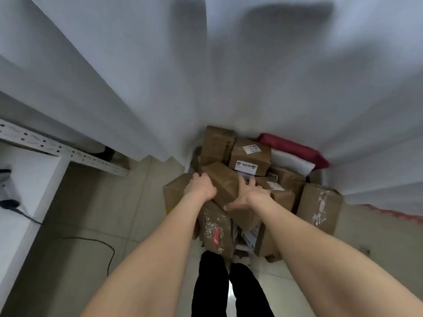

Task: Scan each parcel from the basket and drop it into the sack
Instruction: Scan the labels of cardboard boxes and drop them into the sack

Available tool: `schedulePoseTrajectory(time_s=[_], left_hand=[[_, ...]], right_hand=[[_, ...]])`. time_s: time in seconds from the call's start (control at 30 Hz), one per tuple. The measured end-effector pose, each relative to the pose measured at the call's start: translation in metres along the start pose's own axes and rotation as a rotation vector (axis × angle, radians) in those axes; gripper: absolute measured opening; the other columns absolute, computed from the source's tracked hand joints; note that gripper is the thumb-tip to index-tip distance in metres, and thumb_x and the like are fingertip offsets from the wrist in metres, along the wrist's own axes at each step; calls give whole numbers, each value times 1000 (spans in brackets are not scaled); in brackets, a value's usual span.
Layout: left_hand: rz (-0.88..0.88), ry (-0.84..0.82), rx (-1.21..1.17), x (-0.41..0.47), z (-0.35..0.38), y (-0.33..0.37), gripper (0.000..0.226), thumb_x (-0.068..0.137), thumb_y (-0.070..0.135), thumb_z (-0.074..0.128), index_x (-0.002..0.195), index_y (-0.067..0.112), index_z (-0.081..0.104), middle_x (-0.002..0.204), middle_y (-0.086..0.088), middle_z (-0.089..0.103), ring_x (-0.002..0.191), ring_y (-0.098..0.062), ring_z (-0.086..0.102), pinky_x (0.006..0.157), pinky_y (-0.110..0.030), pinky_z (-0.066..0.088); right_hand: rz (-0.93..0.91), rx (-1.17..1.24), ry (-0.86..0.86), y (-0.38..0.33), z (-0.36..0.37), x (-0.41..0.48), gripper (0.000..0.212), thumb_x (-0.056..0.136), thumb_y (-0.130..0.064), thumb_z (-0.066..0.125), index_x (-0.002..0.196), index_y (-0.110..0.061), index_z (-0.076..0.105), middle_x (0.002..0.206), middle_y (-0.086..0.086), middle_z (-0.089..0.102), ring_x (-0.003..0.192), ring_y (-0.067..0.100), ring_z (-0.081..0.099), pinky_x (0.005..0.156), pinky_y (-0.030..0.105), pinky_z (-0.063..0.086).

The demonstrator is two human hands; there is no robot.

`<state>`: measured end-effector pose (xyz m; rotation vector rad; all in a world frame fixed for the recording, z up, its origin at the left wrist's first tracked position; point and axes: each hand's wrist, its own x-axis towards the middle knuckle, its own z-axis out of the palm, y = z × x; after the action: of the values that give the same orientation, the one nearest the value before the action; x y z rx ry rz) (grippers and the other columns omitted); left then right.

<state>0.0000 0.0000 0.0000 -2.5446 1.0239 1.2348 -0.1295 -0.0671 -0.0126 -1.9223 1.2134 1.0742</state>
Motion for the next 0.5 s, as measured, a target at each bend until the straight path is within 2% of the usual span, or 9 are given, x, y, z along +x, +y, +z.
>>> schedulePoseTrajectory(time_s=[0.13, 0.23, 0.3, 0.4, 0.5], left_hand=[[-24, -27, 0, 15, 6, -13, 56, 93, 30, 48, 145, 13, 32, 146, -13, 30, 128, -32, 42, 100, -42, 43], [-40, -48, 5, 22, 10, -20, 56, 93, 30, 49, 144, 12, 33, 146, -13, 31, 128, -32, 42, 99, -42, 43], [-42, -46, -9, 22, 4, -22, 56, 92, 29, 49, 144, 13, 33, 146, -12, 31, 128, -32, 42, 100, -42, 43], [-44, -18, -44, 14, -15, -23, 56, 92, 28, 50, 143, 14, 35, 144, -12, 36, 128, -32, 44, 101, -41, 43], [-51, 44, -134, -2, -49, -26, 56, 94, 30, 51, 144, 10, 35, 145, -15, 37, 130, -33, 42, 105, -40, 40]], right_hand=[[22, -67, 51, -8, 4, 14, 122, 72, -61, 73, 156, -25, -8, 160, 16, 7, 143, 39, 21, 111, 59, 24], [26, -49, 107, -13, 4, 18, 104, 76, -49, 72, 154, -23, 9, 149, 18, 27, 136, 38, 29, 106, 51, 33], [11, -56, 129, -15, -3, 16, 93, 77, -49, 70, 151, -24, 20, 145, 17, 32, 132, 38, 32, 102, 47, 37], [-9, -38, 104, -20, -26, -2, 92, 73, -51, 71, 150, -29, 26, 146, 15, 34, 133, 38, 34, 101, 47, 39], [-38, 143, 44, -28, -59, -28, 95, 66, -54, 75, 147, -26, 35, 141, 11, 44, 125, 34, 47, 98, 44, 47]])
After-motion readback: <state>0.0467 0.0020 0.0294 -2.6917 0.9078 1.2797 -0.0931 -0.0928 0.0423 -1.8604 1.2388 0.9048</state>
